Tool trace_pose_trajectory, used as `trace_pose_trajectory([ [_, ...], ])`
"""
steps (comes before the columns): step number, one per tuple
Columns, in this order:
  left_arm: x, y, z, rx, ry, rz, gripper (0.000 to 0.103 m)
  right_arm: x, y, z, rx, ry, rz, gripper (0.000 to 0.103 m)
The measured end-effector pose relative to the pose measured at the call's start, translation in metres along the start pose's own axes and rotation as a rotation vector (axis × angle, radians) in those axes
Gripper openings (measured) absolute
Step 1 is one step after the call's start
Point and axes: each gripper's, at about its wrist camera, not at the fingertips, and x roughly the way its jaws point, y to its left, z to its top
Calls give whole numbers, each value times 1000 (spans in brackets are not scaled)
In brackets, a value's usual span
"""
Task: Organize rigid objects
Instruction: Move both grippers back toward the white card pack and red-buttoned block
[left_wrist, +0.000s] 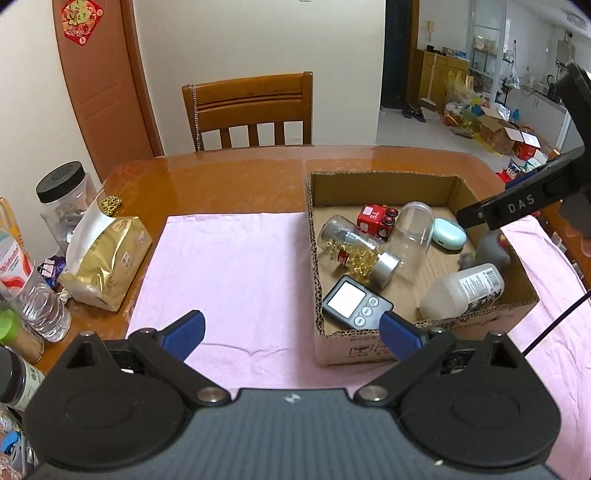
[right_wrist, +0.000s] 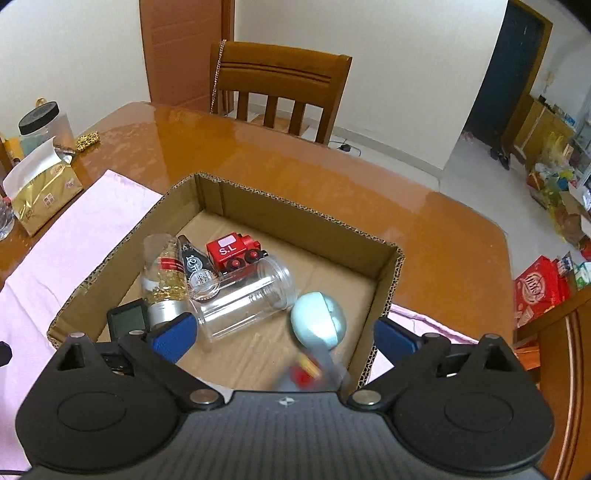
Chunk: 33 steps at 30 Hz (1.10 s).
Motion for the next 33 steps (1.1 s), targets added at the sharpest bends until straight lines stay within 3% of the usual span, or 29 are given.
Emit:
trace_pose_trajectory([
  [10, -13, 1, -11, 8, -8, -3, 100, -33, 14, -17, 29, -29, -24, 103],
  [18, -17, 5, -27, 4, -15, -4, 102, -56, 36, -64, 70, -47, -16, 103],
  [26, -11, 8, -42, -1, 16, -11, 102, -23, 77, -125, 113, 64, 44, 103],
  [33, -6, 10, -49, -4, 41, -25, 102, 26, 107, -143, 164, 126, -12, 103],
])
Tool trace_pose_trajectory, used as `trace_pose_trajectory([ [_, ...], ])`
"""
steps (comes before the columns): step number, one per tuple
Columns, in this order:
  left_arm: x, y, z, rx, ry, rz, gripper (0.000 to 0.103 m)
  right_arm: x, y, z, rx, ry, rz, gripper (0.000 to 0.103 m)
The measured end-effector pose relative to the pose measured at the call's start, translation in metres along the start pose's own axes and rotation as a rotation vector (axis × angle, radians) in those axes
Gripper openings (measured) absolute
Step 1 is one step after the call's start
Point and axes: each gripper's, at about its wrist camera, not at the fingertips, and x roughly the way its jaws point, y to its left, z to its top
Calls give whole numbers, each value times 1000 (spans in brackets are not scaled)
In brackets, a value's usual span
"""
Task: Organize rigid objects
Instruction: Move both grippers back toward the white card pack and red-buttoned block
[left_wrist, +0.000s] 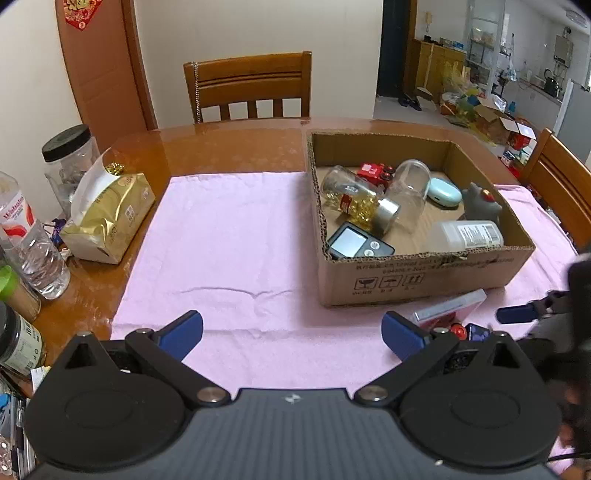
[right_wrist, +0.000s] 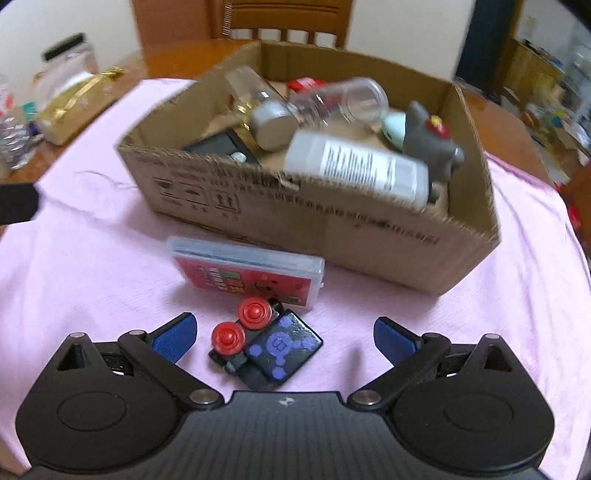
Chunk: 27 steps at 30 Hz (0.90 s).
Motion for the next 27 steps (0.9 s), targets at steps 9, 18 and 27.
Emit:
trace_pose_trajectory([
  [9, 1, -7, -1, 35, 11, -1, 102, 13, -5, -1, 93, 22, -72, 103],
  [18, 8, -32, 6, 88, 14, -41, 102, 5, -42, -15, 155, 38, -85, 103],
  [27, 25, -72, 11, 161, 25, -109, 102, 0, -76, -31, 177, 34, -96, 103],
])
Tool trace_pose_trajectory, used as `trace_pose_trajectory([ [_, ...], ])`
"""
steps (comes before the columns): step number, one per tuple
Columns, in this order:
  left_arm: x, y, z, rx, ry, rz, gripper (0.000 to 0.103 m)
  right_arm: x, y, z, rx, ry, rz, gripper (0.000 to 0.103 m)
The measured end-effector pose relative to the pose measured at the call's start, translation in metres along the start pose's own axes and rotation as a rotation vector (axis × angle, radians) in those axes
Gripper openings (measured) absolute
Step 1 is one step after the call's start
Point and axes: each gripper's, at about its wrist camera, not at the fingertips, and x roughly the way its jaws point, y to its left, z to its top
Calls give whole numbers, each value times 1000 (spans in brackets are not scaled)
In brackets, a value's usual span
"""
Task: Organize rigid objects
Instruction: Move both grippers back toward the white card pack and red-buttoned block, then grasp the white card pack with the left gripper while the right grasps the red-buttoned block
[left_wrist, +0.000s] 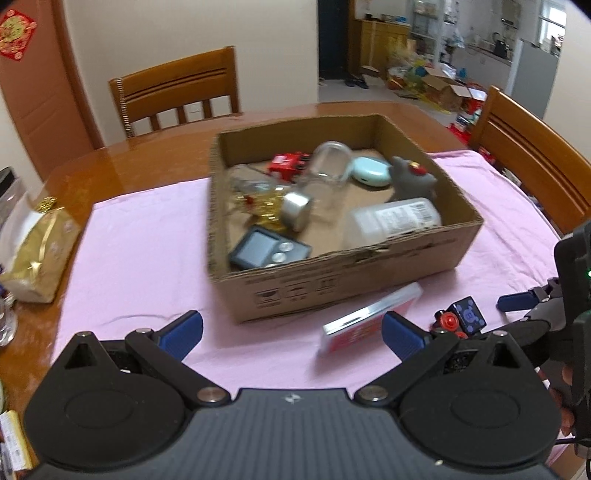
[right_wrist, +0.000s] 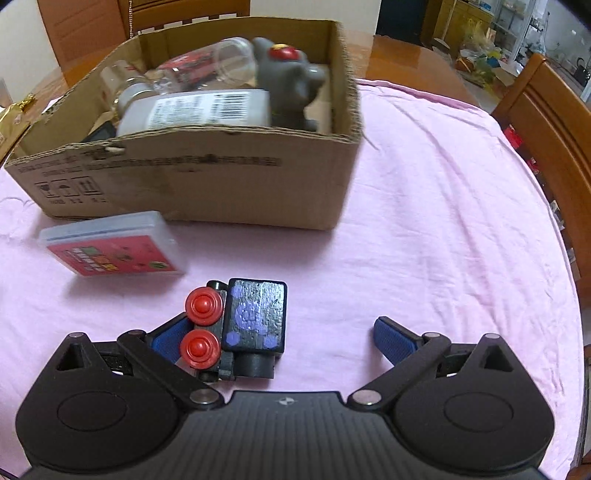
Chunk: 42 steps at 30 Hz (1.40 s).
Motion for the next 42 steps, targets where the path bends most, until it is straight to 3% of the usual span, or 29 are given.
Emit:
trace_pose_trajectory([
  [4, 14, -13, 6, 11, -4, -6, 102, -1, -5, -5, -50, -24, 26, 103],
  [10, 45, -19, 13, -6, 18, 46, 102, -3, -7, -13, -96, -57, 51, 103],
  [16, 38, -21, -2, -26, 64, -26, 102, -5, -12, -18, -147, -61, 81, 103],
  [19, 37, -28, -9, 6, 102, -8, 102, -5, -11, -17, -166, -66, 91, 103],
  [22, 38, -34, -8, 12, 90, -3, 102, -6, -12, -19, -184, -80, 102, 103],
  [31, 78, -61, -11, -7, 144, -43, 102, -11, -18, -31, -245, -106, 141, 103],
  [38, 72, -48, -32, -3, 173, -6, 102, -13, -24, -36, -269, -116, 158, 103],
  [42, 69, -36, -40, -27, 172, -21, 102, -14, -24, -37, -271, -124, 160, 103],
])
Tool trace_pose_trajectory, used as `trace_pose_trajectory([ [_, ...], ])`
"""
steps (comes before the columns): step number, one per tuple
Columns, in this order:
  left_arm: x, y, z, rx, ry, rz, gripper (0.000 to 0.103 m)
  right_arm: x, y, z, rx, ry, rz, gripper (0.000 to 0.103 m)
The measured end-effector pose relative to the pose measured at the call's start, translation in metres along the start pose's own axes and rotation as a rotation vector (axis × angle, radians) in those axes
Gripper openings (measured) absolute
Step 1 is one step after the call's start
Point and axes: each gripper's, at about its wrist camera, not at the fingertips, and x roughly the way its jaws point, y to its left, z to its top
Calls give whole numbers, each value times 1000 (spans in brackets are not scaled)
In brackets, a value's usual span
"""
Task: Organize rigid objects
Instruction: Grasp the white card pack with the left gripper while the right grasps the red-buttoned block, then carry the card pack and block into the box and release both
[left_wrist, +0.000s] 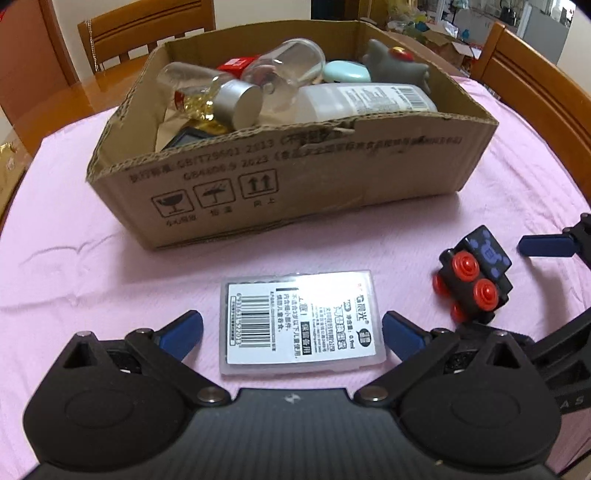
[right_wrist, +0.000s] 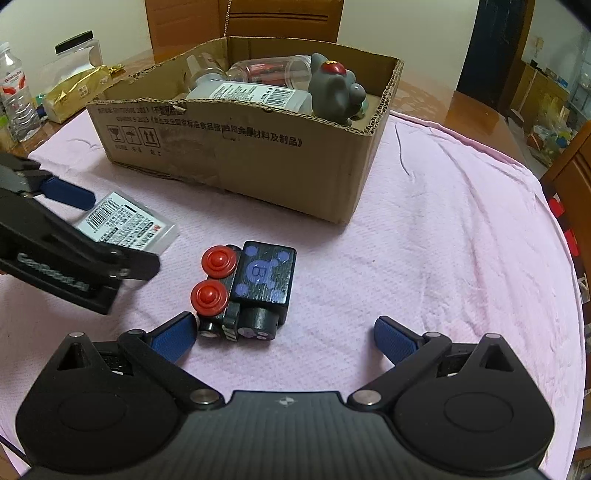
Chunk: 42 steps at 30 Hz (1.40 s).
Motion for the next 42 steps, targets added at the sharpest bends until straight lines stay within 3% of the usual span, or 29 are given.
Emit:
trace_pose_trajectory([
  [5, 1, -6, 3, 13, -9, -8, 102, 0, 3, 3, 3, 10, -1, 103],
  [8, 1, -11, 6, 33, -13, -23, 97, 2, 6, 6, -3, 14, 3, 103],
  [9, 0, -11, 7, 41, -17, -28, 90, 2, 8, 7, -5, 16, 5, 103],
  [17, -2, -4, 9, 50, -9, -35, 90, 6, 19, 14, -19, 25, 20, 103],
  [22, -3, 3, 8, 47, -6, -32, 90, 5, 25, 19, -28, 13, 25, 94],
  [36, -3, 9, 8, 53, 5, -31, 90, 4, 32, 31, -44, 16, 25, 58],
  [42, -7, 13, 7, 68, 9, -31, 90, 1, 31, 32, -55, 21, 20, 55],
])
